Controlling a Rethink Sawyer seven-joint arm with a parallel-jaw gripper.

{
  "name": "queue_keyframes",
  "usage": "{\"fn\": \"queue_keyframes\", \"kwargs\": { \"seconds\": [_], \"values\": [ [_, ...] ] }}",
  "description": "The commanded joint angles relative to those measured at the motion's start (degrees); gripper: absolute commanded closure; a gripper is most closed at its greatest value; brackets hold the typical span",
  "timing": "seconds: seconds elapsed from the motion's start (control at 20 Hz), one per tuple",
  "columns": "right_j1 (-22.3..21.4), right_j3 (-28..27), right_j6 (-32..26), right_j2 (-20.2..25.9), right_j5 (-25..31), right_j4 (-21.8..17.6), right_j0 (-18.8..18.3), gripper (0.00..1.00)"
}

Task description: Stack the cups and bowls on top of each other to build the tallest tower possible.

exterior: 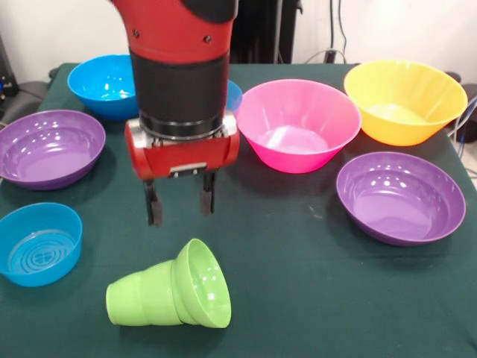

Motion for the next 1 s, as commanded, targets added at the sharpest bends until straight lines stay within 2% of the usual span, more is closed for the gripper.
{"fn": "queue_keyframes", "kwargs": {
  "seconds": [0.05,0.25,0.5,0.55,0.75,1.0],
  "values": [
    [6.6,-7.1,-23.2,7.7,-1.0,-5.2,-3.9,0.00],
    [9.4,-8.6,-24.3,8.9,-3.6,-5.8,-5.2,0.00],
    [12.8,-9.8,-23.1,9.1,-7.6,-6.9,-6.3,0.00],
    [13.1,-10.1,-22.4,8.8,-7.1,-6.8,-6.3,0.00],
    [13.2,-10.3,-20.7,8.2,-5.9,-7.2,-5.7,0.00],
    [12.4,-6.9,-20.6,9.0,-5.9,-6.3,-6.1,0.00]
  ]
}}
